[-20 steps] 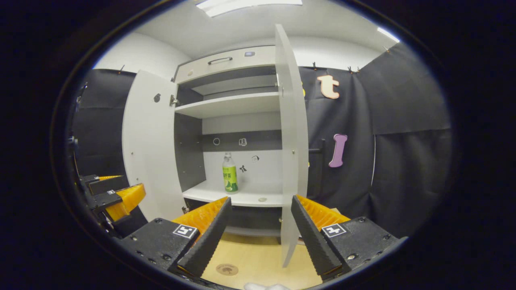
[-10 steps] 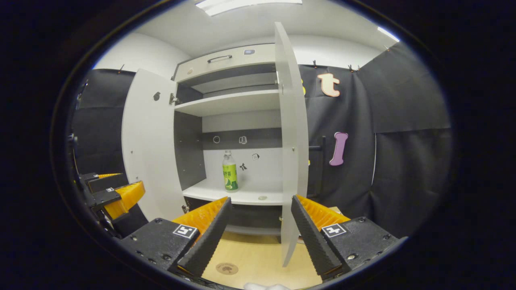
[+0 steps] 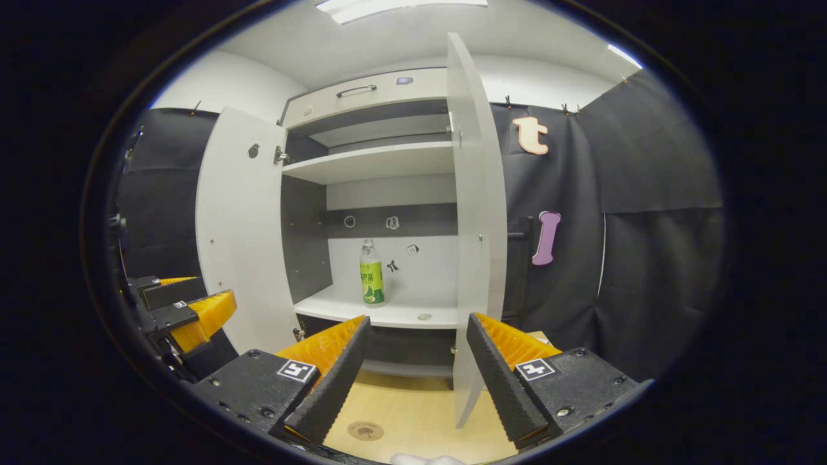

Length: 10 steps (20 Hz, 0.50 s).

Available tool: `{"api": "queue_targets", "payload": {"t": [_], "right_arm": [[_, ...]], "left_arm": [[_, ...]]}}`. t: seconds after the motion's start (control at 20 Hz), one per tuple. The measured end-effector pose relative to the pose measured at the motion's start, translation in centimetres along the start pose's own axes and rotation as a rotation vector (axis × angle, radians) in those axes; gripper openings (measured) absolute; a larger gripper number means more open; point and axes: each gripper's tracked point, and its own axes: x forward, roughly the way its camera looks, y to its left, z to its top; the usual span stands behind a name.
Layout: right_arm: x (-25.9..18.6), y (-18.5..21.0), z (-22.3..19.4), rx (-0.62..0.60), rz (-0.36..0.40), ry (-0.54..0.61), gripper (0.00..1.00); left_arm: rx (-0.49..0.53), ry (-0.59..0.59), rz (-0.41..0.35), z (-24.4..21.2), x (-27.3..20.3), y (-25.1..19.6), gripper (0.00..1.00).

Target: Grasp the bottle in the cabinet with the left hand and place it on the coaster, then close the right door with the right hand and the left door with the left hand.

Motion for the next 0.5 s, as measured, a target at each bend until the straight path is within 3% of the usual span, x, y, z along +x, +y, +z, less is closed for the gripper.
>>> {"api": "queue_targets", "payload": {"t": [0.2, 0.5], "right_arm": [[0.4, 0.4, 0.2, 0.005, -0.018, 0.002, 0.98], [0.5, 0.6, 2.1, -0.007, -0.095, -0.042, 0.98]], "left_arm": [[-0.016, -0.02, -0.043, 0.3, 3.1, -0.4, 0.96], [-0.048, -0.088, -0.142, 2.1, 11.3, -2.6, 0.96]]}}
